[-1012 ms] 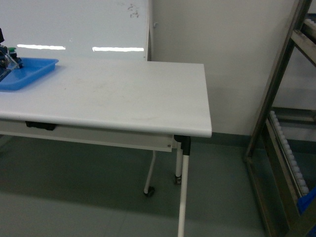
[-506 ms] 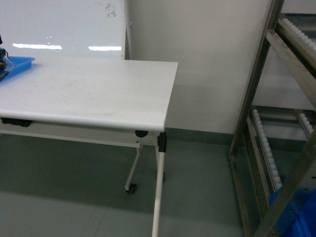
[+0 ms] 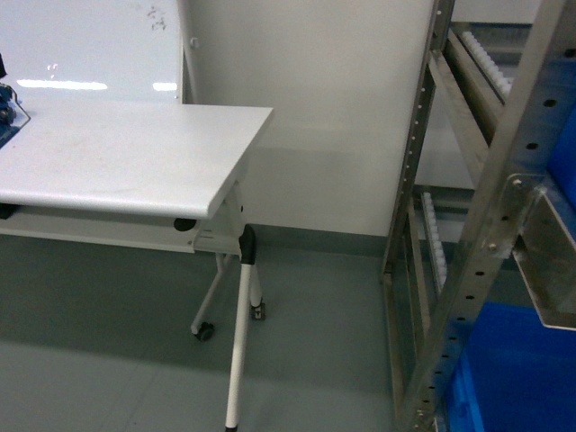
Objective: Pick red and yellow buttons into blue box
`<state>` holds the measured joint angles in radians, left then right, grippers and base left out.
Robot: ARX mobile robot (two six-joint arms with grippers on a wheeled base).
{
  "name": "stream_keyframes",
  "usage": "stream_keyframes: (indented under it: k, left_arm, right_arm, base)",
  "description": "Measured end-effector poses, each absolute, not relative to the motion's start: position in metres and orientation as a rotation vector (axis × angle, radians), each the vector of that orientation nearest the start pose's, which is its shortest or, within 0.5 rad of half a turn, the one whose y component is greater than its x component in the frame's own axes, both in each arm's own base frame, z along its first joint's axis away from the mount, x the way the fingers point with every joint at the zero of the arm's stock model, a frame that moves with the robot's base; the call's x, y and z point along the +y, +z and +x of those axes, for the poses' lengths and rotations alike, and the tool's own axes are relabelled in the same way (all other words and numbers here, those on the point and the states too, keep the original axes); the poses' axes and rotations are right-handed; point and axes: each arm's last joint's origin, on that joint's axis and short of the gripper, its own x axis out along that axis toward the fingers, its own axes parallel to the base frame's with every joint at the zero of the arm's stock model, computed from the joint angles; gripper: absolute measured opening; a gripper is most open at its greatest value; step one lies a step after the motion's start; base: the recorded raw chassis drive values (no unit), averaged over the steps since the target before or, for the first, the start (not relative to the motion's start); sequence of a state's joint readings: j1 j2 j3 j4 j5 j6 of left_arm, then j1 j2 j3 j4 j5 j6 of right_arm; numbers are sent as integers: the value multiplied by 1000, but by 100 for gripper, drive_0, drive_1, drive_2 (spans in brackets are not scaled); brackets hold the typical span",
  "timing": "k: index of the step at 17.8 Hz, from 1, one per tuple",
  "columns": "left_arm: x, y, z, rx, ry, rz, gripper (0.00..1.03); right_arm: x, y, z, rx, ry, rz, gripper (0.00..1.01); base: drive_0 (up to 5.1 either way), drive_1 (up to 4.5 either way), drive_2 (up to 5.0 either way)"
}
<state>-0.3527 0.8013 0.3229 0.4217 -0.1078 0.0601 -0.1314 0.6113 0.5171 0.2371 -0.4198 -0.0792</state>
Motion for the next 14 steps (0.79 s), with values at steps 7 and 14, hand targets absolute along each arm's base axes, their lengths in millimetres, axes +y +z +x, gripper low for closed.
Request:
stream_keyframes:
  k: [7,14]
  left_arm:
    - [-59,228,168,50,-247,73,24]
    - [-58,228,168,49,-246,73,24]
  right_arm:
    - [-8,305,147,-149,282,-118,27]
    - [-8,305,147,-150,282,-118,27]
  base:
    - [456,-229,-229]
    - [448,-225,-225]
